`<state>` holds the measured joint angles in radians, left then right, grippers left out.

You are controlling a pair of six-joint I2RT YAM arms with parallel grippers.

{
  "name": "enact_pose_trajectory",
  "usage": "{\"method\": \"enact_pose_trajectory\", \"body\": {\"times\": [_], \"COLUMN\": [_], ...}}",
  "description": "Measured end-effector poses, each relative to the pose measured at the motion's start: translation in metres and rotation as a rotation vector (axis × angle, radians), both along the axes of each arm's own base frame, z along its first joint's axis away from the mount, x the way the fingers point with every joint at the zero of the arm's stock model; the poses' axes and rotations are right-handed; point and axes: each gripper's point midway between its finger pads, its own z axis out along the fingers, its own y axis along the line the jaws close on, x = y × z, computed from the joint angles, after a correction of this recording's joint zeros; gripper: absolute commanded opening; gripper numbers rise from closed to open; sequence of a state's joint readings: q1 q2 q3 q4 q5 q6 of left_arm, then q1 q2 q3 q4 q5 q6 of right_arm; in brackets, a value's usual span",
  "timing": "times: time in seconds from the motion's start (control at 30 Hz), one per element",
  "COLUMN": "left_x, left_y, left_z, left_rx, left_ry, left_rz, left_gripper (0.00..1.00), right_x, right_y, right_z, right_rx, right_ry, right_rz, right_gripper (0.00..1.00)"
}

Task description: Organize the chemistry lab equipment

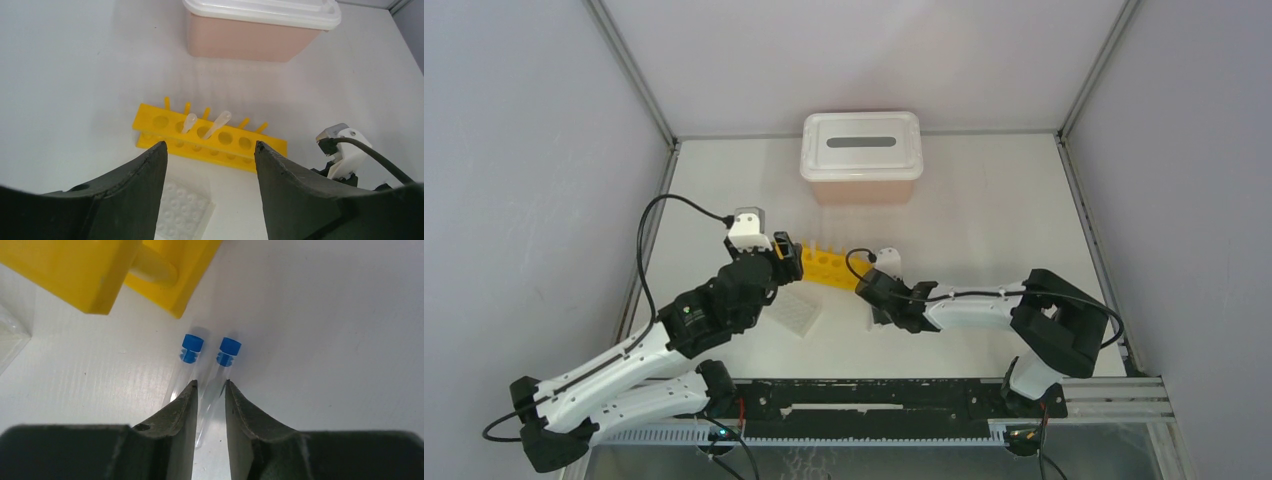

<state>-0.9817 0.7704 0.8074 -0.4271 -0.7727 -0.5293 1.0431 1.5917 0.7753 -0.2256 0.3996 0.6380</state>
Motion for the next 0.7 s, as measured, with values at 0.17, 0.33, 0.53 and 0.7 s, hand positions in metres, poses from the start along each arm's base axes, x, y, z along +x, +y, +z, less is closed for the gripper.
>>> {"method": "enact_pose_trajectory", "body": {"times": [0.17,0.33,0.53,0.7], "left_x": [0.000,-0.001,-0.003,-0.009], "left_y": [0.002,0.002,-0.001,-0.007], "left_z": [-0.006,-0.007,-0.014,-0.023], "left_rx": [-0.003,-0.023,-0.029,-0.027], "left_ry": [0.009,0.018,0.048,0.097], "left_rz": [0.017,0.026,0.013,-0.032], "left_gripper": [0.75,0.77,0.77,0.78], "right_x": [0.004,0.004,-0.004,-0.009], "right_y": [-0.001,-0.002,-0.017,-0.025], "right_z": [0.000,0.000,0.001,0.015], "right_rx": [0.009,0.026,0.020,0.024], "right_ry": [-0.007,-0.023,-0.037,-0.100], "right_rz": [-0.011,-0.013,-0.003,0.044], "right_gripper": [0.21,0.18,0.16,0.15]}}
